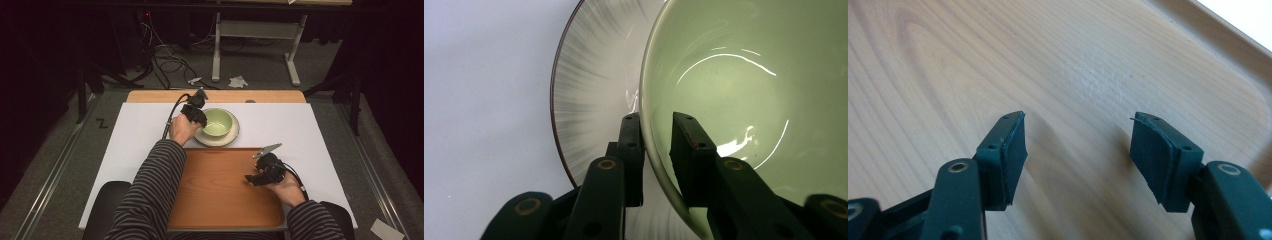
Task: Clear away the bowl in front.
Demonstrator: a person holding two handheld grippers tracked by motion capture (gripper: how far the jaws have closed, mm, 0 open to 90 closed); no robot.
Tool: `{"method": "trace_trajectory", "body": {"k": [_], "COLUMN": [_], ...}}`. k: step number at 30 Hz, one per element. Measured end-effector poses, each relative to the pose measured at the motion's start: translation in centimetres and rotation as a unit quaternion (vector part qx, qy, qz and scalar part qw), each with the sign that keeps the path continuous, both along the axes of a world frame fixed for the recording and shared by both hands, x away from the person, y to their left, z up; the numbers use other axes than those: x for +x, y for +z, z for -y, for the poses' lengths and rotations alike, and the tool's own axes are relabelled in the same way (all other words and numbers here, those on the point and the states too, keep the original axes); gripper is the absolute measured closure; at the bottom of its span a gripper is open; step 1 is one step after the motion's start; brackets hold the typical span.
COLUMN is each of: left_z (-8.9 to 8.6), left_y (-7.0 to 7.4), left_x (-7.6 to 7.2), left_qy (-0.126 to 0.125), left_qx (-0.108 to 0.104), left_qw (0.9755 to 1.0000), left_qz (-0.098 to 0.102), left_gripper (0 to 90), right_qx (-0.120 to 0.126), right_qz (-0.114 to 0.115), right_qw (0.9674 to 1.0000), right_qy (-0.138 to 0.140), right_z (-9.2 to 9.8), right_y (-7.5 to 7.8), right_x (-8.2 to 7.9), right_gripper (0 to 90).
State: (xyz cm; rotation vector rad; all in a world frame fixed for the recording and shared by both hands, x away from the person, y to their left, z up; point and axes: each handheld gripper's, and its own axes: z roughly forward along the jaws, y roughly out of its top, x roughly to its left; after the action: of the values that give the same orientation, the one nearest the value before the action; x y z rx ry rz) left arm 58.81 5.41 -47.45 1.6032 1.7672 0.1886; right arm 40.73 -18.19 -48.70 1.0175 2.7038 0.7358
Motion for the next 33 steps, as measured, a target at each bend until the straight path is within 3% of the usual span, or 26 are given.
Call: {"method": "trace_trajectory", "body": {"k": [8,20,28,33], "left_z": [-0.2,-0.1,0.2,0.1], "left_y": [0.0,0.6,0.9,1.7], "left_x": [0.2,0.3,-0.1,-0.3], "left_qy": [0.003,0.007,-0.003,-0.005], "left_qx": [-0.017,-0.049,-0.048,-0.062], "left_qw": [0.9998,0.9987,0.9988,0.9981], "left_qz": [-0.007,-0.007,-0.004,0.001], "left_gripper": [83.6,83.8,83.5,83.6], "right_qx": [-0.005,-0.007,-0.005,-0.005], "right_qz": [-0.002,-0.002,-0.001,-0.001], "right_qw": [1.0,1.0,1.0,1.0], "right_qy": [0.004,0.004,0.005,0.004], "right_z": [-0.1,-0.1,-0.1,-0.1], "right_y": [-0.1,-0.1,0.0,-0.1], "right_x": [0.0,0.0,0.0,0.0], "right_gripper": [40.9,40.9,40.9,40.9]}}
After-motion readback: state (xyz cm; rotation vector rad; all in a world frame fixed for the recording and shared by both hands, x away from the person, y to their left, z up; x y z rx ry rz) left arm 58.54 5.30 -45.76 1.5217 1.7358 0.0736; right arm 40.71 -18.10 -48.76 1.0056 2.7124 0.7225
